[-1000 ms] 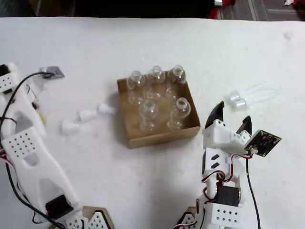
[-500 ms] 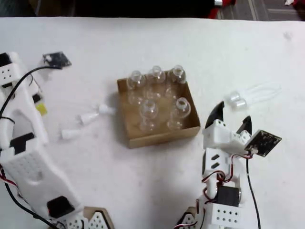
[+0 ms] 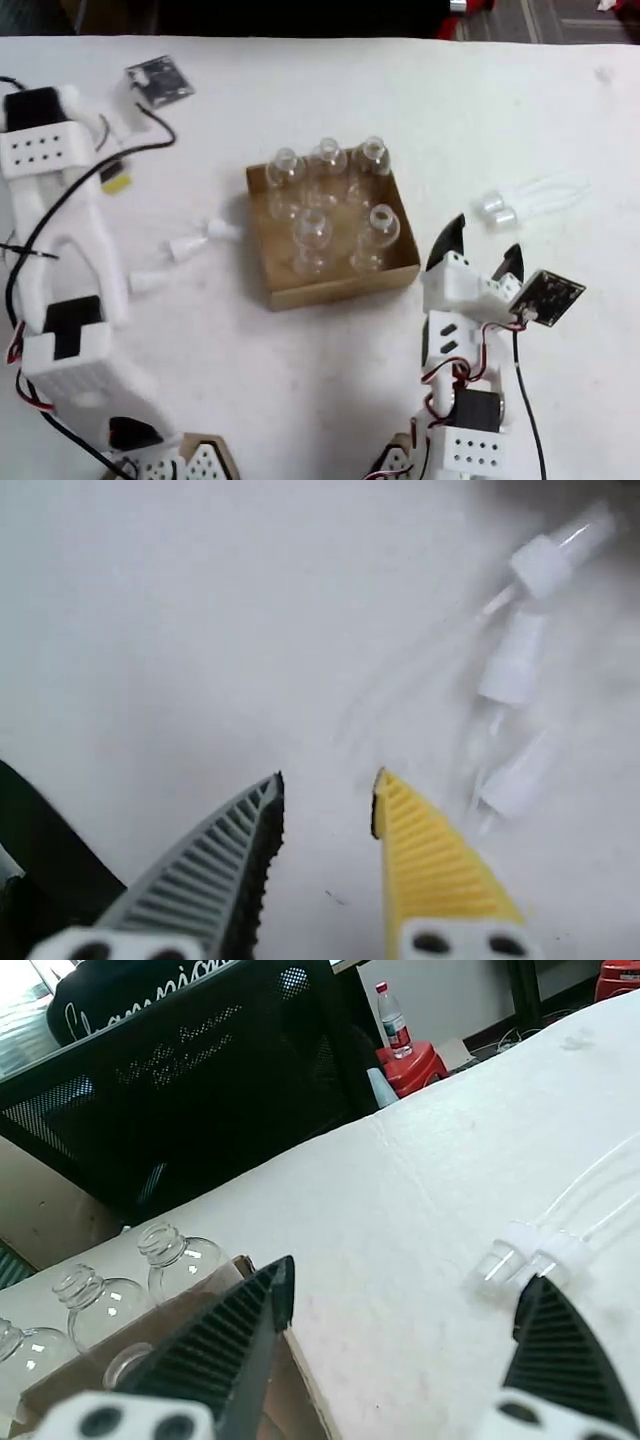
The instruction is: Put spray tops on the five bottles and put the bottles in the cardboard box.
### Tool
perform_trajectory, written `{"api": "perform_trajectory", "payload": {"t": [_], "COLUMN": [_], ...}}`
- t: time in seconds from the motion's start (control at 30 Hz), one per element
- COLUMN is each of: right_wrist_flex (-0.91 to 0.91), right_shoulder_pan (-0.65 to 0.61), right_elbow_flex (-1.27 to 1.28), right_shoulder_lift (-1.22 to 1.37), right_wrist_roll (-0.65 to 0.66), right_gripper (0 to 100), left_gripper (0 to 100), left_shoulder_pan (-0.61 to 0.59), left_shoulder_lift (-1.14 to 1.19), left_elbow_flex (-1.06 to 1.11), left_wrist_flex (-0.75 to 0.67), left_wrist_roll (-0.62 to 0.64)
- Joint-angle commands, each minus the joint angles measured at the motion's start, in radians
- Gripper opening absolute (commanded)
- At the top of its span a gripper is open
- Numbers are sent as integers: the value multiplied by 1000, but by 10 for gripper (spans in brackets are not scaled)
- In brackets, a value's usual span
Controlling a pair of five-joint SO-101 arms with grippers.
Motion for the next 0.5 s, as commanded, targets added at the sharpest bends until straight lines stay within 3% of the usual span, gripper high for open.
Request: {"api": "perform_trajectory", "payload": {"t": [0.0, 0.17, 0.47], "right_wrist_flex": [4, 4, 4], "right_shoulder_pan": [1, 2, 2], "right_elbow_flex": [6, 6, 6], "right_shoulder_lift": [-10, -10, -10], "right_wrist_roll": [-5, -5, -5], "right_gripper": [318, 318, 318], "left_gripper": [151, 59, 38], "left_shoulder_pan": [76, 104, 248], "left_shoulder_lift": [-62, -59, -31], "left_elbow_flex": [2, 6, 20], "left_wrist_flex": [-51, -135, -18], "left_wrist_roll": [38, 109, 55]}}
